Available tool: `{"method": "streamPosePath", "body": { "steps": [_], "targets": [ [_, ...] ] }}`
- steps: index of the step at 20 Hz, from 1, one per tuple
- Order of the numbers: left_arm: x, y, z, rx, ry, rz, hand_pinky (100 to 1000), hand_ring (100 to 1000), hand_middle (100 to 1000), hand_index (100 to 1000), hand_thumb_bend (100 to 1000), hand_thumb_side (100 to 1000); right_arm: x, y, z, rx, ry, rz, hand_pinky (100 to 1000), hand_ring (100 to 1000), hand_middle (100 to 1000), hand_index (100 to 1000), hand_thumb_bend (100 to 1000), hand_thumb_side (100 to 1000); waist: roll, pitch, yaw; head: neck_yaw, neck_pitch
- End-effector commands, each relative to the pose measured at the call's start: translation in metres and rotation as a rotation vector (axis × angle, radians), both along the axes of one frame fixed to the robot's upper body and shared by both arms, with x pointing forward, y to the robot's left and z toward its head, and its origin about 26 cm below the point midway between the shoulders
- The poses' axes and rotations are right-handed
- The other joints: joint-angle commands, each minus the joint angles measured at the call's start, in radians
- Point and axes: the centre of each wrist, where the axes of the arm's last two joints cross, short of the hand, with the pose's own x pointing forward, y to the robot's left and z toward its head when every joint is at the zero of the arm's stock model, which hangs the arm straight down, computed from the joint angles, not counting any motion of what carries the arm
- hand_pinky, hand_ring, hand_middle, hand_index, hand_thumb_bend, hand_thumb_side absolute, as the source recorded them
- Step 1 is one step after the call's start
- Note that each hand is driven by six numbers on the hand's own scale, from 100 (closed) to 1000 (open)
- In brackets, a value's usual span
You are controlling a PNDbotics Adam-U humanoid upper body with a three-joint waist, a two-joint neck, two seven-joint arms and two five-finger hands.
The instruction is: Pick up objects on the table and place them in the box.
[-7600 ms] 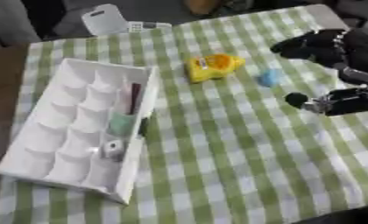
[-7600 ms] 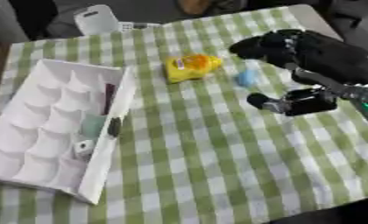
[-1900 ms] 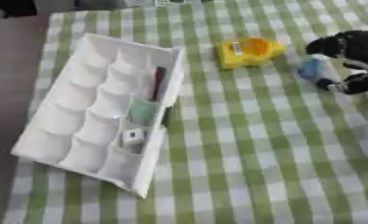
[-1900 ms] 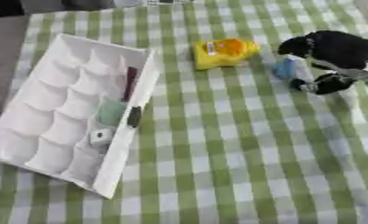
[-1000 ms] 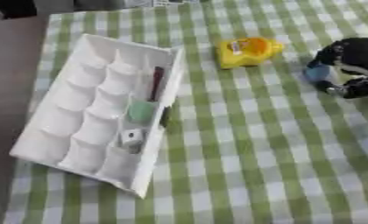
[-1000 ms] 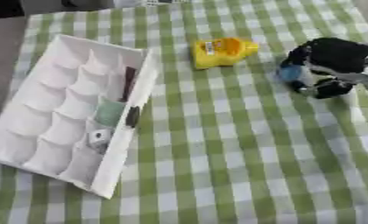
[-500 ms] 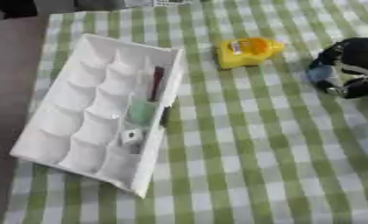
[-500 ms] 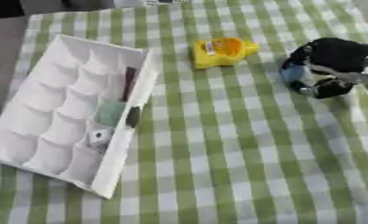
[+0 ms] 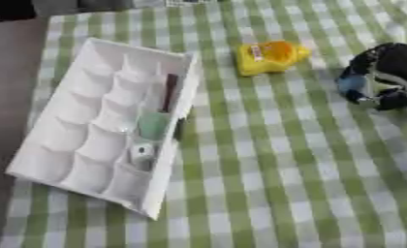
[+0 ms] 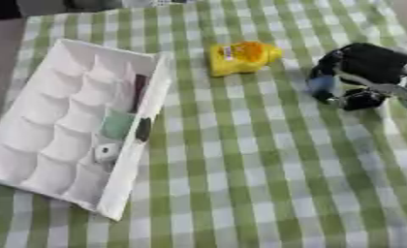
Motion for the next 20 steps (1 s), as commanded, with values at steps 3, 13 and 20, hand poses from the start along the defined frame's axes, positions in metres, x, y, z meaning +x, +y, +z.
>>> {"method": "streamPosePath", "body": {
  "steps": [3, 13, 20],
  "targets": [
    [-0.002, 0.001, 0.007, 0.001, -0.020, 0.002, 759, 702, 917, 769, 125, 951, -0.001, 0.021, 0.014, 0.120, -0.052, 0.132, 528, 490, 251, 373, 187, 100, -0.019, -0.067, -0.021, 0.015, 0.009],
    [-0.004, 0.002, 0.000, 0.001, 0.011, 0.009, 757, 701, 914, 768, 136, 944, -0.010, 0.083, 0.052, 0.205, -0.054, 0.389, 538, 495, 253, 375, 240, 100, -0.047, -0.143, -0.066, 0.023, 0.031],
    [-0.006, 0.002, -0.003, 0.003, 0.022, 0.002, 756, 700, 912, 767, 140, 940, -0.009, 0.111, 0.076, 0.266, -0.031, 0.530, 529, 490, 252, 374, 192, 100, -0.062, -0.175, -0.069, 0.023, 0.041]
  ]
}}
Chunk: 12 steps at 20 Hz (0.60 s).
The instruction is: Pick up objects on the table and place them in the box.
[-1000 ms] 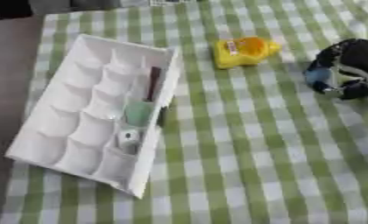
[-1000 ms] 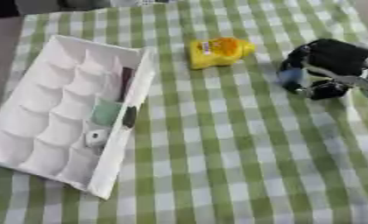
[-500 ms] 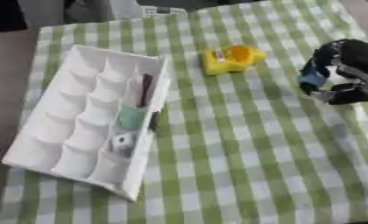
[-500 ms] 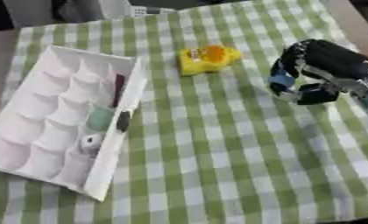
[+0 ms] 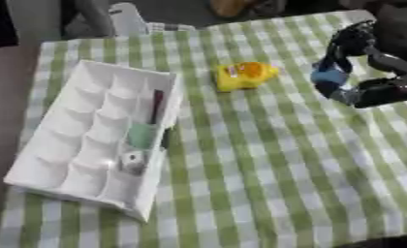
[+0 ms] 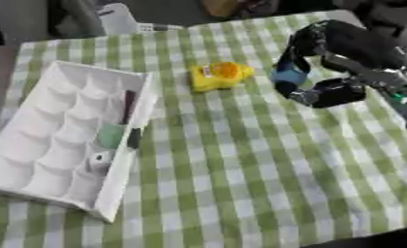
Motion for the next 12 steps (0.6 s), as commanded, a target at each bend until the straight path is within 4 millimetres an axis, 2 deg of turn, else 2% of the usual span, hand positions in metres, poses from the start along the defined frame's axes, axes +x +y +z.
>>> {"method": "streamPosePath", "body": {
  "steps": [1, 7, 12],
  "targets": [
    [-0.001, 0.000, 0.007, 0.009, -0.022, -0.009, 756, 700, 912, 767, 140, 939, -0.001, 0.012, 0.022, -0.018, -0.001, 0.067, 526, 489, 251, 373, 178, 100, -0.019, -0.036, 0.004, -0.001, 0.004],
    [-0.001, -0.004, 0.007, 0.006, -0.021, -0.028, 755, 700, 911, 767, 139, 937, 0.013, 0.023, 0.029, 0.026, 0.056, 0.127, 509, 482, 248, 369, 100, 100, -0.017, -0.044, 0.027, -0.016, 0.006],
    [-0.001, -0.008, 0.008, 0.003, -0.026, -0.047, 755, 700, 909, 767, 139, 935, 0.028, 0.033, 0.029, 0.041, 0.124, 0.161, 498, 478, 246, 366, 100, 100, -0.013, -0.043, 0.054, -0.038, 0.002]
  ]
}}
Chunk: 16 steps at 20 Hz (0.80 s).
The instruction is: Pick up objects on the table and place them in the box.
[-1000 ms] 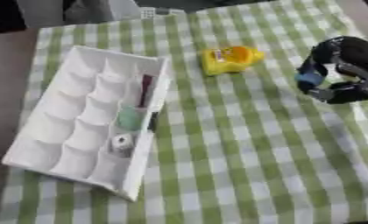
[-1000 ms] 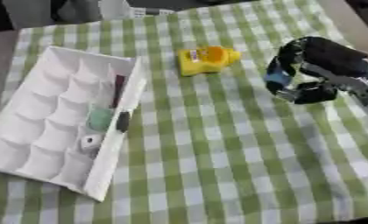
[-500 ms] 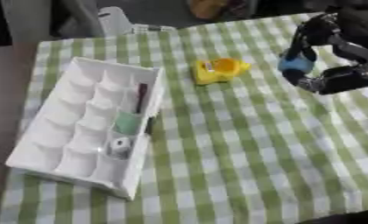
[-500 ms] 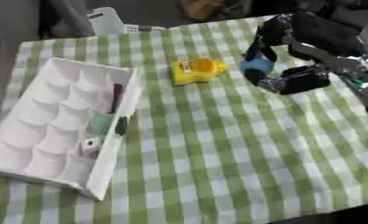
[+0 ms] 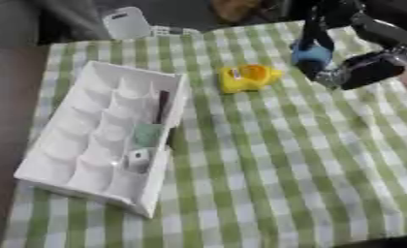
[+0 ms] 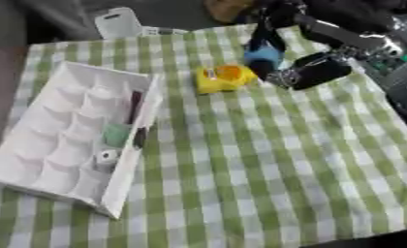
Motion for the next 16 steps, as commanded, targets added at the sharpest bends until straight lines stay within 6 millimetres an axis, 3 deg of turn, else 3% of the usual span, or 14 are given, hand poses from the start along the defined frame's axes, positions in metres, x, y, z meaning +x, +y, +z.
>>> {"method": "streamPosePath", "body": {
  "steps": [1, 16],
  "targets": [
    [0.000, -0.003, 0.010, -0.001, -0.036, -0.021, 755, 700, 909, 767, 139, 935, 0.007, 0.002, 0.005, -0.010, 0.037, 0.014, 498, 478, 246, 366, 100, 100, -0.010, -0.031, 0.006, -0.013, -0.004],
    [0.001, -0.018, 0.020, -0.009, -0.073, -0.095, 754, 700, 905, 767, 139, 923, 0.043, 0.009, 0.000, 0.088, 0.135, -0.038, 463, 465, 238, 357, 100, 100, 0.002, -0.013, 0.103, -0.061, -0.021]
  ]
}}
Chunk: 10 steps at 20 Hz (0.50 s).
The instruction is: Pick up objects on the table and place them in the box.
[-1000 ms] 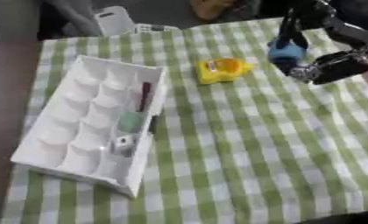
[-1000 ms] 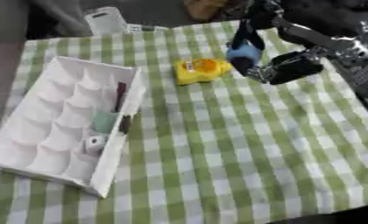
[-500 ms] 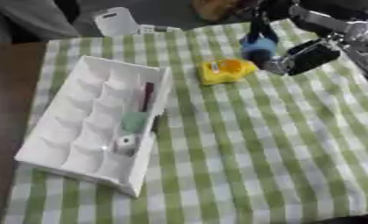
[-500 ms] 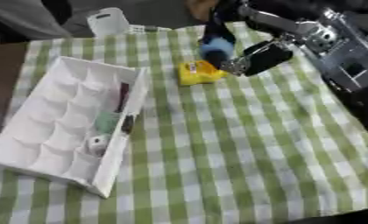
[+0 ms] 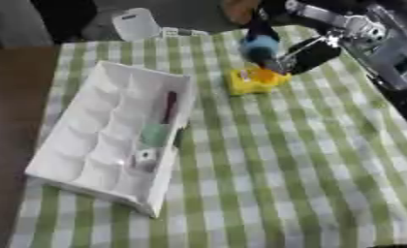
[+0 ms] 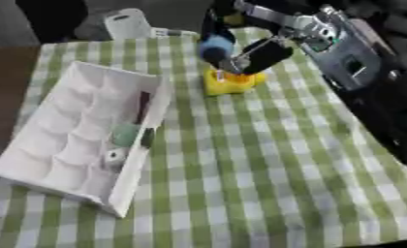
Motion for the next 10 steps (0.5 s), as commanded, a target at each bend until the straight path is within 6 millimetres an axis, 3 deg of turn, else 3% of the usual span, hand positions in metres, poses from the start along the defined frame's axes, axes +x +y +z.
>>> {"method": "streamPosePath", "body": {
  "steps": [1, 10],
  "targets": [
    [-0.001, -0.005, 0.013, 0.001, -0.047, -0.029, 754, 700, 905, 767, 139, 923, 0.004, 0.001, 0.009, 0.028, -0.009, -0.024, 463, 465, 238, 357, 100, 100, 0.003, -0.011, 0.008, -0.007, -0.014],
    [-0.002, -0.009, 0.019, -0.005, -0.070, -0.056, 753, 700, 903, 766, 142, 915, 0.019, 0.028, 0.003, 0.056, 0.053, 0.020, 450, 459, 237, 356, 100, 100, 0.007, 0.001, 0.030, -0.018, -0.013]
  ]
}}
